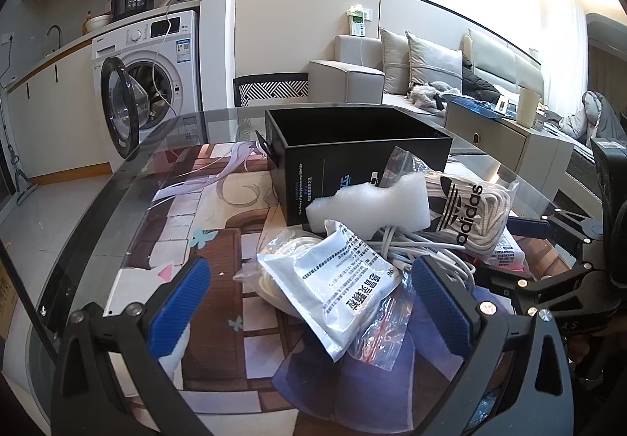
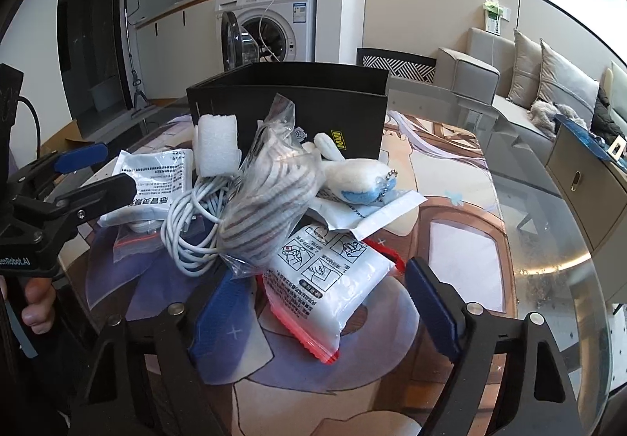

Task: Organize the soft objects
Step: 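Lower the right gripper onto the white red-edged pouch and close it, then lift the pouch with the right gripper while the left approaches the printed packet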

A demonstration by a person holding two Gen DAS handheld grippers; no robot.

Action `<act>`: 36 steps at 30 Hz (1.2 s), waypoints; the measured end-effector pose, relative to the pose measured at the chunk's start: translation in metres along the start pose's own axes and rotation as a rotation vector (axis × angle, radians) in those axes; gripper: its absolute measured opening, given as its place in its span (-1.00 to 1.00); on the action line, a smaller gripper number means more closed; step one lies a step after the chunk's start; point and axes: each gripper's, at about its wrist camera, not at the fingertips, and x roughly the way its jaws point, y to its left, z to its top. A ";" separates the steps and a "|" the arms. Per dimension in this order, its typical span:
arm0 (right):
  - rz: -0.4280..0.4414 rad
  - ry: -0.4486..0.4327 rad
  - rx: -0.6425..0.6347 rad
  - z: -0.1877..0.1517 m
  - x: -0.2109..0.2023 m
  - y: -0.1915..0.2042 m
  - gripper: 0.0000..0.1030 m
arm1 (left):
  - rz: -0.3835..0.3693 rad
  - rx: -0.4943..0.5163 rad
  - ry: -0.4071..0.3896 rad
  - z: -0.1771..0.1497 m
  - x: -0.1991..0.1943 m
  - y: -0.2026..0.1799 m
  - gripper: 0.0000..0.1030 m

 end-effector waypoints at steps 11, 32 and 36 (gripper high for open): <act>0.031 -0.046 0.022 -0.010 -0.017 -0.009 -0.05 | 0.000 -0.001 -0.001 0.000 0.001 0.000 0.99; -0.050 0.016 -0.001 -0.005 0.000 -0.006 0.14 | -0.004 0.000 0.000 -0.001 0.002 -0.002 0.99; -0.031 -0.017 0.009 -0.007 -0.008 -0.008 -0.07 | -0.004 0.000 0.001 0.000 0.002 -0.002 0.99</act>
